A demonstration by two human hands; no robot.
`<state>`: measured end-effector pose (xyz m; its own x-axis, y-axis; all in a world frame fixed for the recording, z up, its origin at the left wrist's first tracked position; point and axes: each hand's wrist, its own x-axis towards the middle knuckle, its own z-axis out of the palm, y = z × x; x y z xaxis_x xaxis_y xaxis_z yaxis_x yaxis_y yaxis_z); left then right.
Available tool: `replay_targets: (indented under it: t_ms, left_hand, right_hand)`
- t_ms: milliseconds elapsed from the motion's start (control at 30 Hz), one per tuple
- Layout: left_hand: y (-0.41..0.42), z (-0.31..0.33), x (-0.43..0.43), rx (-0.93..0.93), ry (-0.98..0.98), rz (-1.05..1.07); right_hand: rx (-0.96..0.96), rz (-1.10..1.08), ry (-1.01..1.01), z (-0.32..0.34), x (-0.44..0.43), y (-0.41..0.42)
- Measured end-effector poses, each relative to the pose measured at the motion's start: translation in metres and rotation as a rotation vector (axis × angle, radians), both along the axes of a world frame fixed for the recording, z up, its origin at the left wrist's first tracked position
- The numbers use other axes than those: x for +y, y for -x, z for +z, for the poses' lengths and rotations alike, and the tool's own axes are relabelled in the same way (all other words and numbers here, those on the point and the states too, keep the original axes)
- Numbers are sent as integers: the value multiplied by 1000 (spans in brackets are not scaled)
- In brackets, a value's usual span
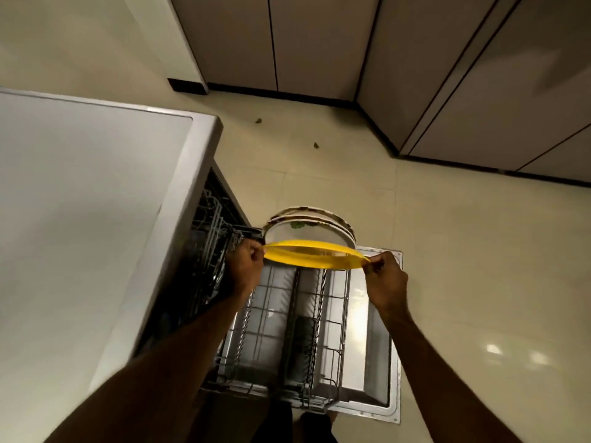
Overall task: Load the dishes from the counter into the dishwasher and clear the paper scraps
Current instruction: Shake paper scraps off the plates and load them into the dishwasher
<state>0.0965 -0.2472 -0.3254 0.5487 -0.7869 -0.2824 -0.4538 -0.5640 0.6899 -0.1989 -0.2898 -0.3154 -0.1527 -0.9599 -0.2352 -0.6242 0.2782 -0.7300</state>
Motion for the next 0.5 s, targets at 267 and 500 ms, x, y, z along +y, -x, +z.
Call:
replay_targets:
  t_ms: [267,500]
  left_hand:
    - [-30,-101,-42,-93,-15,-141]
    - [-21,-108,-50,-139,12,-268]
  right_hand:
    - [89,8,-27,-71,-29,-4]
    - [101,-11,-105,-107,-28,-8]
